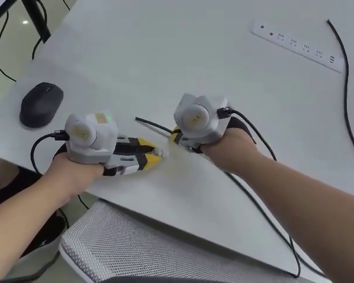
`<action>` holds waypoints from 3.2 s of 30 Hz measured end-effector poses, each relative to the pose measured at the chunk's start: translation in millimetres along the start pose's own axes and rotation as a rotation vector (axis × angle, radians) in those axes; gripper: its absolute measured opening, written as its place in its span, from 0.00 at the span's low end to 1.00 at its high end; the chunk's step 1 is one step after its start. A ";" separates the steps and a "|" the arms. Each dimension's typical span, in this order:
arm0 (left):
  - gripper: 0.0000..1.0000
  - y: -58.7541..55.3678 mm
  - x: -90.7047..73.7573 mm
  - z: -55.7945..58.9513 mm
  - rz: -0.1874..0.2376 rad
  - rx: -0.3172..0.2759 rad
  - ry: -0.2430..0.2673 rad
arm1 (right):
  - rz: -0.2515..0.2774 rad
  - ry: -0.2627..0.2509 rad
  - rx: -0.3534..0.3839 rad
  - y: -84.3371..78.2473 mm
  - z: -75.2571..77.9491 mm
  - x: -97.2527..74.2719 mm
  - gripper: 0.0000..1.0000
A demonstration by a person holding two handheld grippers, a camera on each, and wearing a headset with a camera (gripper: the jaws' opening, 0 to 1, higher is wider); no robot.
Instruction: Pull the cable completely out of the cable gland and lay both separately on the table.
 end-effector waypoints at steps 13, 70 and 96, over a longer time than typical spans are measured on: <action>0.16 0.7 1.1 -1.2 -0.010 0.015 0.003 | -0.003 -0.005 -0.037 -0.1 -0.9 -0.6 0.01; 0.38 29.8 -37.6 34.5 0.009 0.000 -0.013 | 0.294 -0.181 0.124 13.5 -13.7 -177.1 0.46; 0.63 73.2 -61.1 84.0 0.012 0.086 -0.085 | 0.489 -0.392 0.464 -102.4 -83.2 -287.1 0.70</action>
Point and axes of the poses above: the centre of the closed fingertips' face, and the gripper's own axes: x roughly forward along the fingers, z roughly to its right, y roughly out of its top, the point moved 5 cm from there along -x, roughly backward along the fingers, and after that the axes turned 5 degrees about z, right-handed, at the moved point
